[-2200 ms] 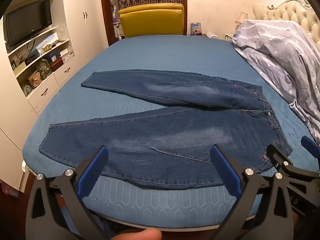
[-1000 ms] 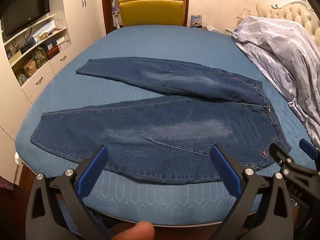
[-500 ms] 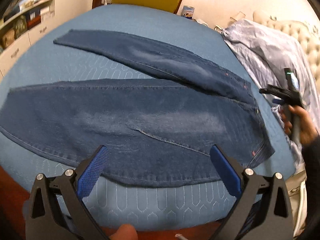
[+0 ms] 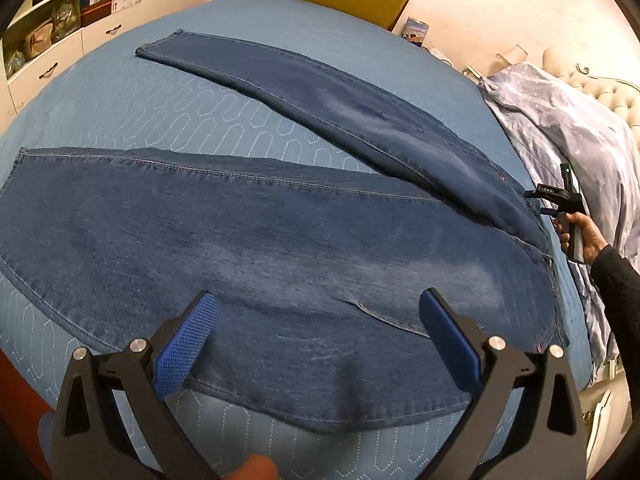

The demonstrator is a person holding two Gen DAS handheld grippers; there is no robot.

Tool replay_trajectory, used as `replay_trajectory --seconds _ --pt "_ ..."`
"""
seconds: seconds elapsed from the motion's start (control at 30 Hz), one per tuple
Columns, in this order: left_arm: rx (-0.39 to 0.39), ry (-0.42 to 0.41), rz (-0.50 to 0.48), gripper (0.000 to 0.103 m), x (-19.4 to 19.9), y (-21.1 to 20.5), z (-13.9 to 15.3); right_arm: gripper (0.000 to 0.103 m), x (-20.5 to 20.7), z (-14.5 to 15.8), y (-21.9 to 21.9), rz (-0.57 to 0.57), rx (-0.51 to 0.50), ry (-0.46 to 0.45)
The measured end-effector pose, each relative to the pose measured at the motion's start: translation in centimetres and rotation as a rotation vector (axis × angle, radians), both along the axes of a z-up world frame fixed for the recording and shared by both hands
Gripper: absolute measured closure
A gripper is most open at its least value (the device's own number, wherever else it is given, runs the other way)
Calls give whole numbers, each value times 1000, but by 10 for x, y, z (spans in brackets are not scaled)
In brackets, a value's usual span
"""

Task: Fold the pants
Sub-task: 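Grasp the jeans waistband corner with the right gripper while the left gripper grasps a leg hem, then lift the held leg and waistband and lay them over the other leg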

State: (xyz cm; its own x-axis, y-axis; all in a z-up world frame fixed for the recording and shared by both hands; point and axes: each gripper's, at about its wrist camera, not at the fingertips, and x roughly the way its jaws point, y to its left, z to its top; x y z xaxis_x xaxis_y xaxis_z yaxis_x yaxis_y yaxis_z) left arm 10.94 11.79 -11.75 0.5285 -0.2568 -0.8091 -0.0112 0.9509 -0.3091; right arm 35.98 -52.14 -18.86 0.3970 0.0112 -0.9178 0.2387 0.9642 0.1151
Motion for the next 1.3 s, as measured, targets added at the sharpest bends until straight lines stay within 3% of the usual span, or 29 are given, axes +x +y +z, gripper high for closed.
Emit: replay_trajectory --seconds 0.03,0.1,0.17,0.37,0.53,0.67,0.77,0.97,1.1,1.17,1.3 --pt "-1 -1 0 2 2 2 -1 40 2 -1 2 18 -6 -5" --pt "-8 2 5 2 6 5 -2 77 4 1 11 68 -51 -20" --pt "-29 0 6 6 14 10 0 85 -2 11 18 102 -40 -57" --pt "-150 -21 19 13 68 33 14 87 -53 75 37 142 -40 -243" --pt "-361 -4 86 21 135 65 22 88 -136 138 72 228 -16 -406" --pt "-558 26 102 34 178 84 14 88 -206 159 99 291 19 -467" --pt "-684 64 142 36 202 98 -6 88 -270 151 121 331 74 -460" --pt "-788 114 206 46 219 113 -48 88 -335 120 138 313 150 -409" --pt "-812 115 230 47 226 121 -56 88 -353 106 144 287 163 -381" --pt "-741 133 281 47 229 124 -59 88 -353 105 144 276 170 -379" --pt "-771 145 331 50 235 135 -73 88 -351 112 145 266 163 -386"
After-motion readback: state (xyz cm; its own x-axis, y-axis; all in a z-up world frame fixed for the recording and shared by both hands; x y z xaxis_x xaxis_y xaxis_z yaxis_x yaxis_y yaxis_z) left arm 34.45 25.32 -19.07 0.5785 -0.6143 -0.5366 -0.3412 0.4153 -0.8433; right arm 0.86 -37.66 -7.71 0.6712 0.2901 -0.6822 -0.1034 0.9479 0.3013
